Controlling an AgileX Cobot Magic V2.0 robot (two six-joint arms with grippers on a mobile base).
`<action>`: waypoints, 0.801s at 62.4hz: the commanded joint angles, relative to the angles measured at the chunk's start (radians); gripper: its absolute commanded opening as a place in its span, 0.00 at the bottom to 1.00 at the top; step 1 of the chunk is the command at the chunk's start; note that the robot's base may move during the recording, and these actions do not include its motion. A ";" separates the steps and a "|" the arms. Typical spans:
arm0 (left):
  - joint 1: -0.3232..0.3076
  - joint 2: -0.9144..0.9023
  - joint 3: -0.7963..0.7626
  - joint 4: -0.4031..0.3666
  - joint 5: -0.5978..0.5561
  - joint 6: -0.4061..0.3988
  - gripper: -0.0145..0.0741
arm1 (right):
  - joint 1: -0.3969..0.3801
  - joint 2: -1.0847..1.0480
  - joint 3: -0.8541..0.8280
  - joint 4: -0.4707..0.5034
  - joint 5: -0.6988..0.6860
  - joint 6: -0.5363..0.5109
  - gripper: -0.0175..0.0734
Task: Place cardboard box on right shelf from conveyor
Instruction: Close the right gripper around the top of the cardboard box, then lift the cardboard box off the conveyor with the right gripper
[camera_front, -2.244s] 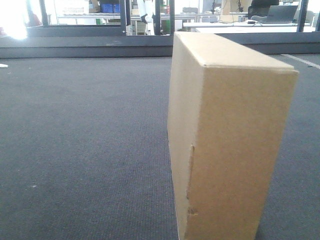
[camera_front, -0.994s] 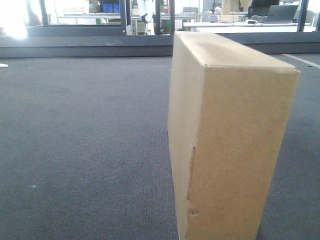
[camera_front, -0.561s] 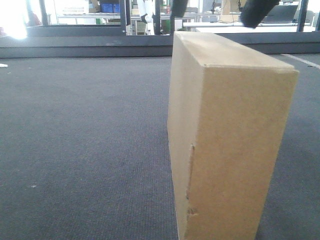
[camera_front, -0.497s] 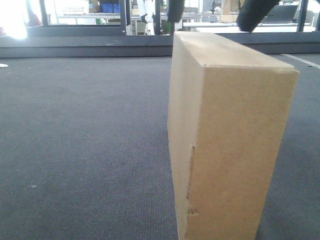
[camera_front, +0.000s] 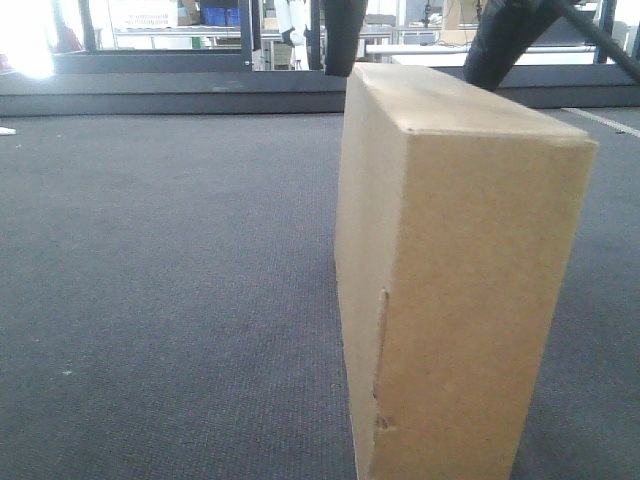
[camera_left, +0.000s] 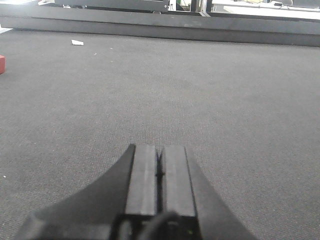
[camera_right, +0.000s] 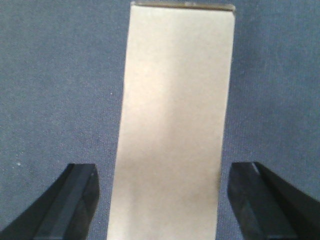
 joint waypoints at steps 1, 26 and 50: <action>0.000 -0.005 0.006 -0.006 -0.085 0.000 0.03 | 0.000 -0.034 -0.013 -0.009 -0.026 0.007 0.88; 0.000 -0.005 0.006 -0.006 -0.085 0.000 0.03 | 0.021 0.001 0.039 0.051 0.003 0.007 0.88; 0.000 -0.005 0.006 -0.006 -0.085 0.000 0.03 | 0.022 0.007 0.039 0.058 0.002 0.018 0.88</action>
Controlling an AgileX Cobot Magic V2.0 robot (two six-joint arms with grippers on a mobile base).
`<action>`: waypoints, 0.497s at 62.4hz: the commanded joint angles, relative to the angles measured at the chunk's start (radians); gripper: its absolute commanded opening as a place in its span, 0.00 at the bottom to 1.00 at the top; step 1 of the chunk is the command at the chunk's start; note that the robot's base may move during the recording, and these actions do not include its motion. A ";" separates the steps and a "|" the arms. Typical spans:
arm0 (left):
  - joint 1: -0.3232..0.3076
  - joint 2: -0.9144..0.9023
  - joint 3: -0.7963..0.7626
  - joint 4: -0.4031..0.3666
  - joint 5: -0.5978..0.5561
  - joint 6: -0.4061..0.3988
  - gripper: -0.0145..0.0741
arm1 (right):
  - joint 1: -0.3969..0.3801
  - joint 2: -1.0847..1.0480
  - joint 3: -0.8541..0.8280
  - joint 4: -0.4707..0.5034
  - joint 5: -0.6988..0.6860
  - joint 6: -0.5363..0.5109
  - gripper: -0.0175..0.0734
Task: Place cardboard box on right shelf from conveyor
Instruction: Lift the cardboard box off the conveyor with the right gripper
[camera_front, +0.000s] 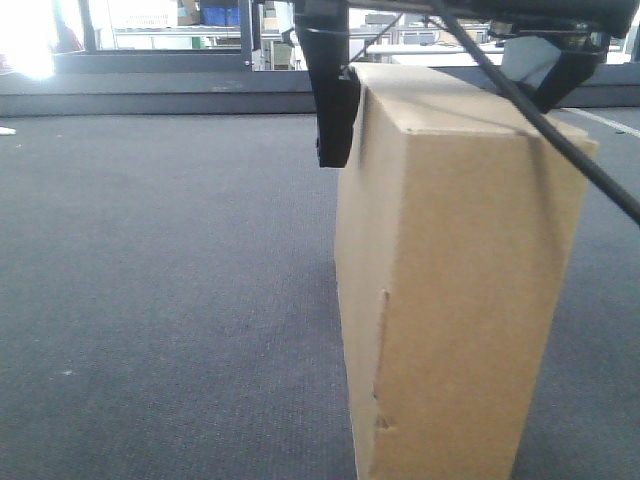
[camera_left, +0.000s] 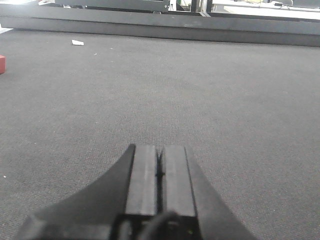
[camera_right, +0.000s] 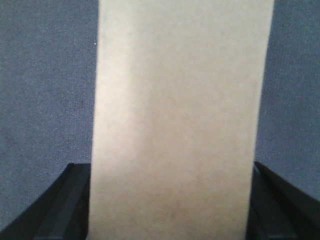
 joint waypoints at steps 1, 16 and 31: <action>0.000 -0.005 0.006 -0.006 -0.085 0.000 0.03 | -0.001 -0.035 -0.024 -0.012 -0.018 0.005 0.88; 0.000 -0.005 0.006 -0.006 -0.085 0.000 0.03 | -0.001 -0.035 -0.024 -0.013 -0.006 0.005 0.60; 0.000 -0.005 0.006 -0.006 -0.085 0.000 0.03 | -0.006 -0.057 -0.024 -0.013 -0.023 -0.063 0.26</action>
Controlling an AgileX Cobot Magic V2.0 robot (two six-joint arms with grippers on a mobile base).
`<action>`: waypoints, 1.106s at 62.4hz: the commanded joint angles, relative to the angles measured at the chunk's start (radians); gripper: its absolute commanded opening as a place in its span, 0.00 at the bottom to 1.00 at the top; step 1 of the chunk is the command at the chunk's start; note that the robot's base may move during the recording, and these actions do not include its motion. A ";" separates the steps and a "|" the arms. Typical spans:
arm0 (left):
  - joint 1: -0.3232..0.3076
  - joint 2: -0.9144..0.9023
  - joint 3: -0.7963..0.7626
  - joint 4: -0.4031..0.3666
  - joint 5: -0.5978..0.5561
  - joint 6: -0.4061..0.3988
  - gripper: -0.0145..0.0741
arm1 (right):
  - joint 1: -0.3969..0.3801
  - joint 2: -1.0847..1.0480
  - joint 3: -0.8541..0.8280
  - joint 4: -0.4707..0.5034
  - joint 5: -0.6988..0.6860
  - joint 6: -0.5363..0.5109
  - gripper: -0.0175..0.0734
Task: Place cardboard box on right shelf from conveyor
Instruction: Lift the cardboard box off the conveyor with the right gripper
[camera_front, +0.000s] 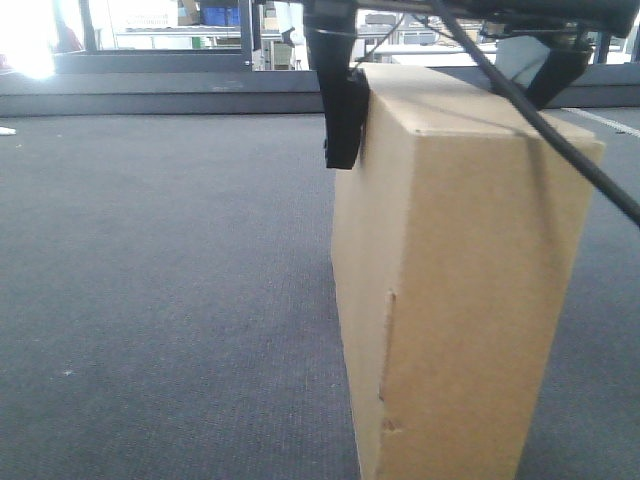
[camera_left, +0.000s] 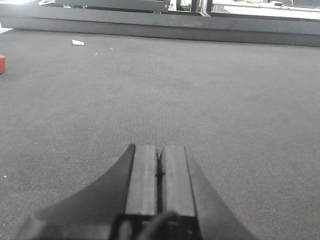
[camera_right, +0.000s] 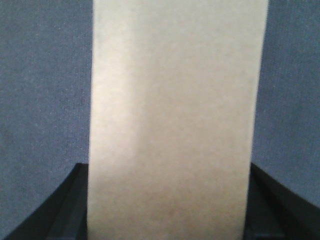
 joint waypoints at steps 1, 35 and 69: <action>0.000 -0.005 0.006 -0.006 -0.085 0.000 0.03 | -0.008 -0.059 -0.024 -0.013 -0.034 -0.048 0.26; 0.000 -0.005 0.006 -0.006 -0.085 0.000 0.03 | -0.342 -0.275 0.058 0.120 -0.291 -0.512 0.25; 0.000 -0.005 0.006 -0.006 -0.085 0.000 0.03 | -0.636 -0.641 0.586 0.336 -1.074 -0.893 0.25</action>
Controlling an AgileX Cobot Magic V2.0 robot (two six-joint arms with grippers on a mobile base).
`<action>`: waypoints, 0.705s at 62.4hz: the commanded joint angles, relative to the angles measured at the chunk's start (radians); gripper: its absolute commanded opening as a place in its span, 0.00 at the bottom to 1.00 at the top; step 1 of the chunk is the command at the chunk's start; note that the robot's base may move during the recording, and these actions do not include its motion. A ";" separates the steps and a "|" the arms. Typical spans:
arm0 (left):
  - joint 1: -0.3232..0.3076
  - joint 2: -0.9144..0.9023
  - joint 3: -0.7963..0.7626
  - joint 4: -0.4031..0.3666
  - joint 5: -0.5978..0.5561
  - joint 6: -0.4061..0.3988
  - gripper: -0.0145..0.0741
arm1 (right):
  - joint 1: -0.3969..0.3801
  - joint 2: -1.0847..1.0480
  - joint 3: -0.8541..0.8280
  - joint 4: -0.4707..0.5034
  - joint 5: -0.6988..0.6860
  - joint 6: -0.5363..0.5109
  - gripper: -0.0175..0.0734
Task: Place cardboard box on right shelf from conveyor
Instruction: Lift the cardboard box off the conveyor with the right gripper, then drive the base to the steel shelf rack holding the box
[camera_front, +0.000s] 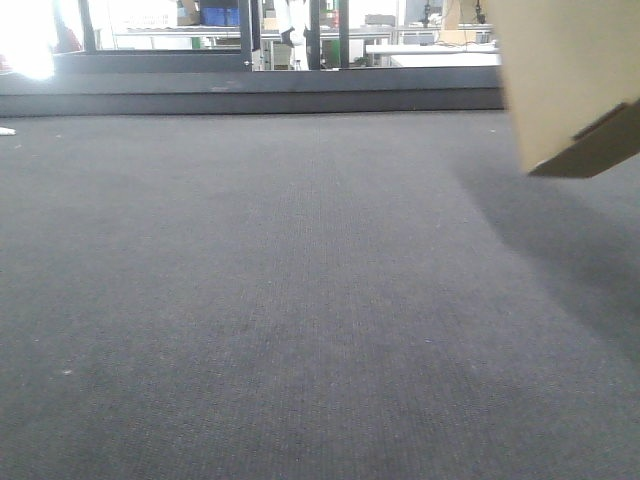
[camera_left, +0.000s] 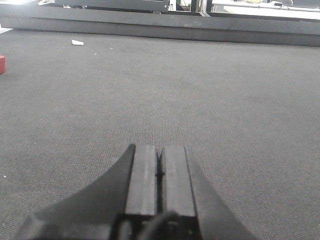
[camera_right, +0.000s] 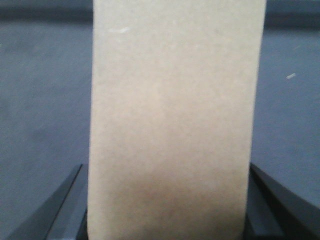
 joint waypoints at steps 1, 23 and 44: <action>0.000 -0.005 0.006 -0.006 -0.085 0.000 0.03 | -0.041 -0.092 0.030 0.012 -0.148 -0.016 0.25; 0.000 -0.005 0.006 -0.006 -0.085 0.000 0.03 | -0.141 -0.493 0.227 -0.084 -0.143 -0.016 0.25; 0.000 -0.005 0.006 -0.006 -0.085 0.000 0.03 | -0.141 -0.808 0.242 -0.175 0.010 -0.014 0.25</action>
